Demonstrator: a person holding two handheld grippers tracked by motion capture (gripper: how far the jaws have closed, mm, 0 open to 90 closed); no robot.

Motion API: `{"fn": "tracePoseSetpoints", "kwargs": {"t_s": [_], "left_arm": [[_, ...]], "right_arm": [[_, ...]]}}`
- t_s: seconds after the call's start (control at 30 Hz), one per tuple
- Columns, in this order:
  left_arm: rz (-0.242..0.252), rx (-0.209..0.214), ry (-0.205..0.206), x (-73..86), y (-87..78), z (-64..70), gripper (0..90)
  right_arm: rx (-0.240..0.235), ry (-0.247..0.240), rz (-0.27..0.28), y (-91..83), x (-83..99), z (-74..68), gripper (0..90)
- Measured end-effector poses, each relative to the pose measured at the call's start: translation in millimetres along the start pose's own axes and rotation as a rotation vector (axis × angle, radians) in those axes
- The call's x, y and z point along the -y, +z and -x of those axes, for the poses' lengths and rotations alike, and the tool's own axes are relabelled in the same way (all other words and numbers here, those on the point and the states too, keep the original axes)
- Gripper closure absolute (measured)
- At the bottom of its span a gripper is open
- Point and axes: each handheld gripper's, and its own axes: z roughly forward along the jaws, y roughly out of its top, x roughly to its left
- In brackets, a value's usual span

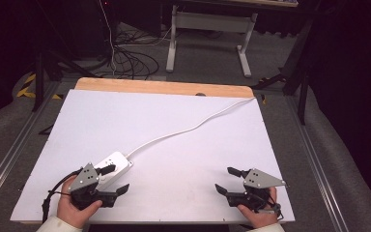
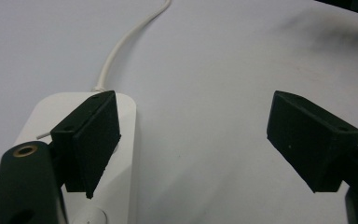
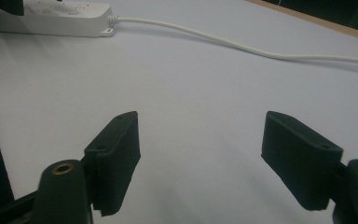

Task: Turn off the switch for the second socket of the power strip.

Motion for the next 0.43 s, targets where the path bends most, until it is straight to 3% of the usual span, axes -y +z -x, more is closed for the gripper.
{"fn": "tracePoseSetpoints", "kwargs": {"t_s": [0.13,0.43], "left_arm": [[-0.011,-0.018,0.029,-0.5,-0.7,0.4,17.0],[-0.008,-0.032,0.044,-1.1,-2.6,0.3,16.4]], "right_arm": [[-0.002,0.000,0.002,-0.5,0.2,0.0,28.2],[0.000,-0.001,0.002,-0.4,0.1,0.1,28.2]]}}
